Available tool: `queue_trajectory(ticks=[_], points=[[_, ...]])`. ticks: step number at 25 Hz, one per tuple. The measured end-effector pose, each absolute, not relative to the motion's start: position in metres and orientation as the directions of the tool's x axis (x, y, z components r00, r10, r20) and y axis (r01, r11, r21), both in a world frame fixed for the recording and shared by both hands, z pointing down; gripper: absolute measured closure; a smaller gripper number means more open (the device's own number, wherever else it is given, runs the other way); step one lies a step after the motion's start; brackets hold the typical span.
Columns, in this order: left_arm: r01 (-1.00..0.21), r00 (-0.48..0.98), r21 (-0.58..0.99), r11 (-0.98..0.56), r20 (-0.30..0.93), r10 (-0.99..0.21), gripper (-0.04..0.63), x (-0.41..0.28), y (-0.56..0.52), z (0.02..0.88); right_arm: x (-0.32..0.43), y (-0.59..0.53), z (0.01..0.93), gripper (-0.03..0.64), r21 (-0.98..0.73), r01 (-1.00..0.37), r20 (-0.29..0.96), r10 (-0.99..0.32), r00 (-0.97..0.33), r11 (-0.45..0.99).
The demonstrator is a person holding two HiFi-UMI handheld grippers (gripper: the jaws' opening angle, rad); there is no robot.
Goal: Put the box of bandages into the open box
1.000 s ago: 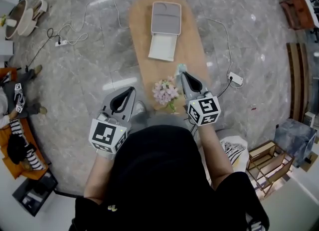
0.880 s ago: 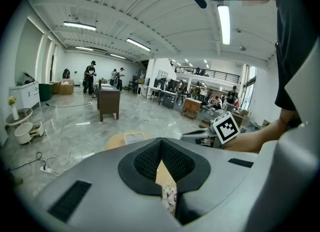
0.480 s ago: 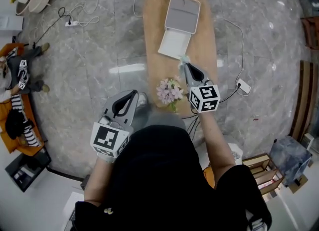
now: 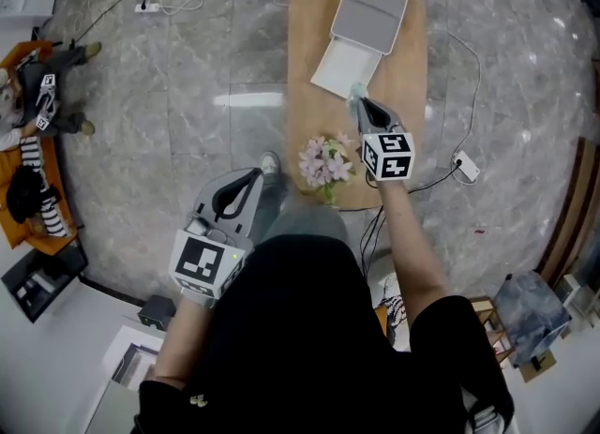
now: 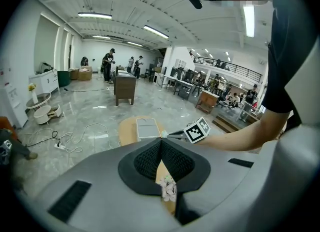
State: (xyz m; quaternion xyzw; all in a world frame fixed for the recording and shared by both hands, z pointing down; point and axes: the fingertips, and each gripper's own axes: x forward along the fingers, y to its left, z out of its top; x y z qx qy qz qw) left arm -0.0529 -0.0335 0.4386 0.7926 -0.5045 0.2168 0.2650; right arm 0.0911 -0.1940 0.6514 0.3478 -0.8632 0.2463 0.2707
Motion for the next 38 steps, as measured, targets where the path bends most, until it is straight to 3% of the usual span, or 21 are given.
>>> queue_trajectory(ticks=[23, 38], points=[[-0.961, 0.261, 0.256, -0.104, 0.722, -0.641, 0.584, -0.072, -0.015, 0.472, 0.081, -0.240, 0.812, 0.614, -0.225, -0.739, 0.810, -0.299, -0.504, 0.635], [-0.967, 0.230, 0.247, -0.061, 0.744, -0.627, 0.584, -0.082, 0.007, 0.492, 0.078, -0.249, 0.881, 0.612, -0.191, -0.748, 0.879, -0.229, -0.419, 0.636]])
